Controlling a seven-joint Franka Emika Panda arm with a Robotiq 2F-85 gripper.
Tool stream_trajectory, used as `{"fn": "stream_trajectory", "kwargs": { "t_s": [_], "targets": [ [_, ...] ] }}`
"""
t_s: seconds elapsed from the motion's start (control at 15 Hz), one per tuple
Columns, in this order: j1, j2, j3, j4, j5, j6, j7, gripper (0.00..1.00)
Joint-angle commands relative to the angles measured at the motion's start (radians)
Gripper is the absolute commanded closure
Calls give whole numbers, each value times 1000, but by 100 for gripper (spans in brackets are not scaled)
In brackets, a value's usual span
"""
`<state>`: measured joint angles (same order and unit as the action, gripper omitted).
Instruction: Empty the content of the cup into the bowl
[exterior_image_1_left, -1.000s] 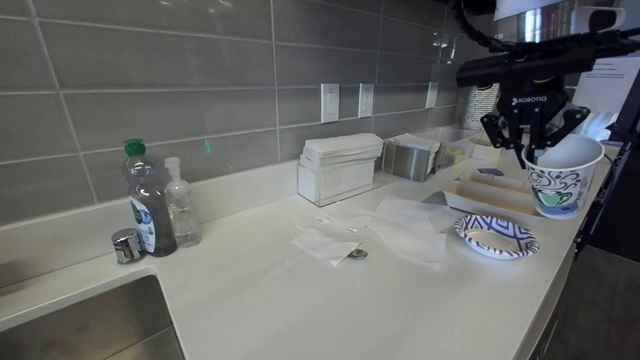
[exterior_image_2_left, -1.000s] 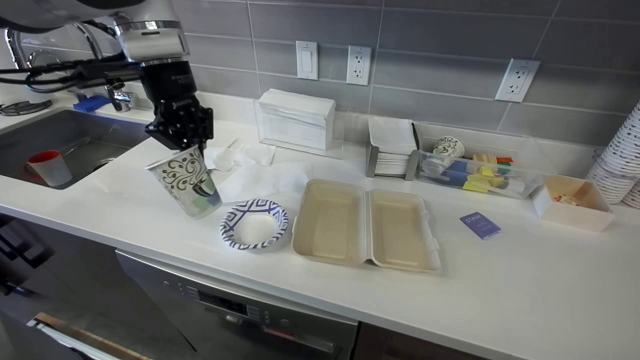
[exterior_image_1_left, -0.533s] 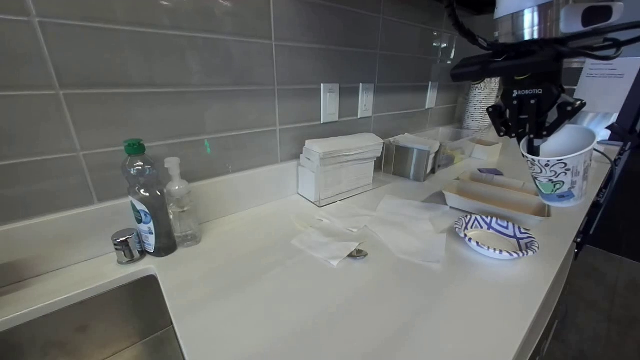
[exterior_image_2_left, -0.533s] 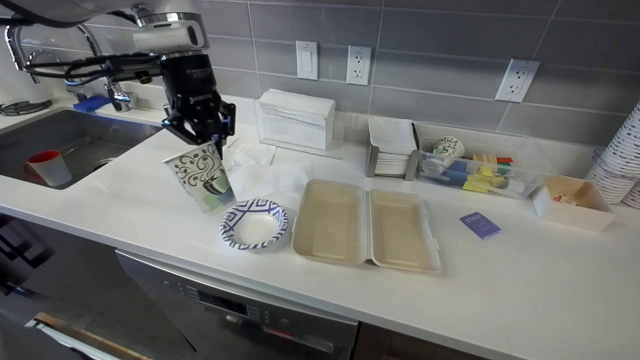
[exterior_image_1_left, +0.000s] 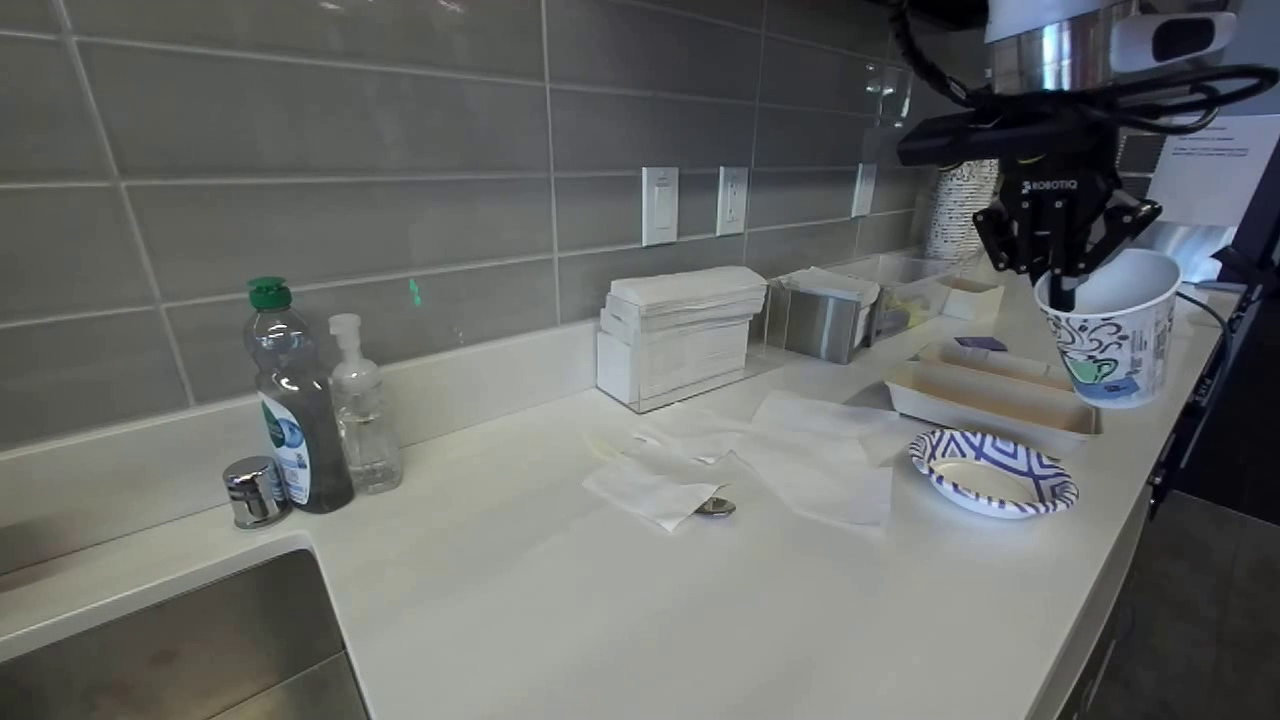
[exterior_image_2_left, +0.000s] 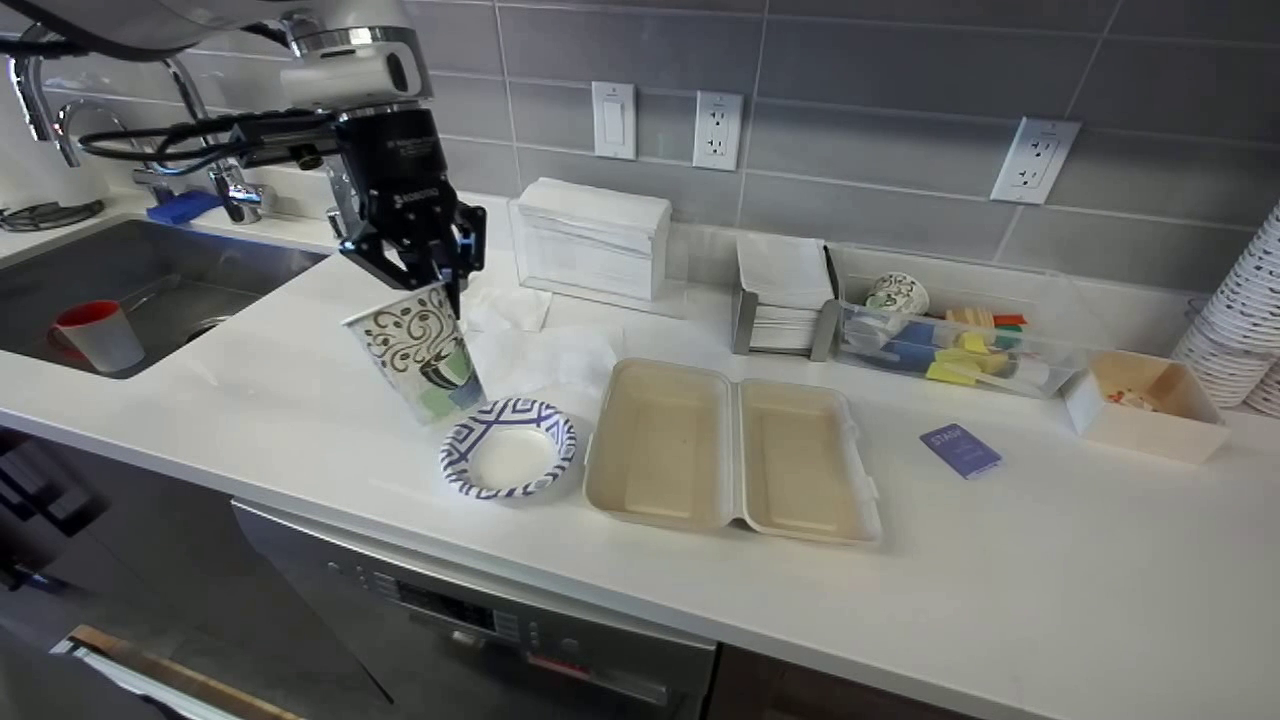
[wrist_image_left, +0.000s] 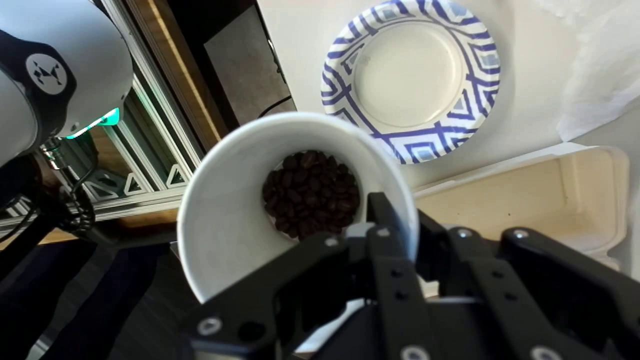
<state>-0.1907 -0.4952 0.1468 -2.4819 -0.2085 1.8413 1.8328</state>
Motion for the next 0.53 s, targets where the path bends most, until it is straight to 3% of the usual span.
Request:
{"fn": "stream_trajectory", "kwargs": {
  "t_s": [0.0,0.47],
  "targets": [
    [-3,36,5,31,-87,-49,62,98],
    [1,167,24,134,-288,-155,256,98]
  ]
}}
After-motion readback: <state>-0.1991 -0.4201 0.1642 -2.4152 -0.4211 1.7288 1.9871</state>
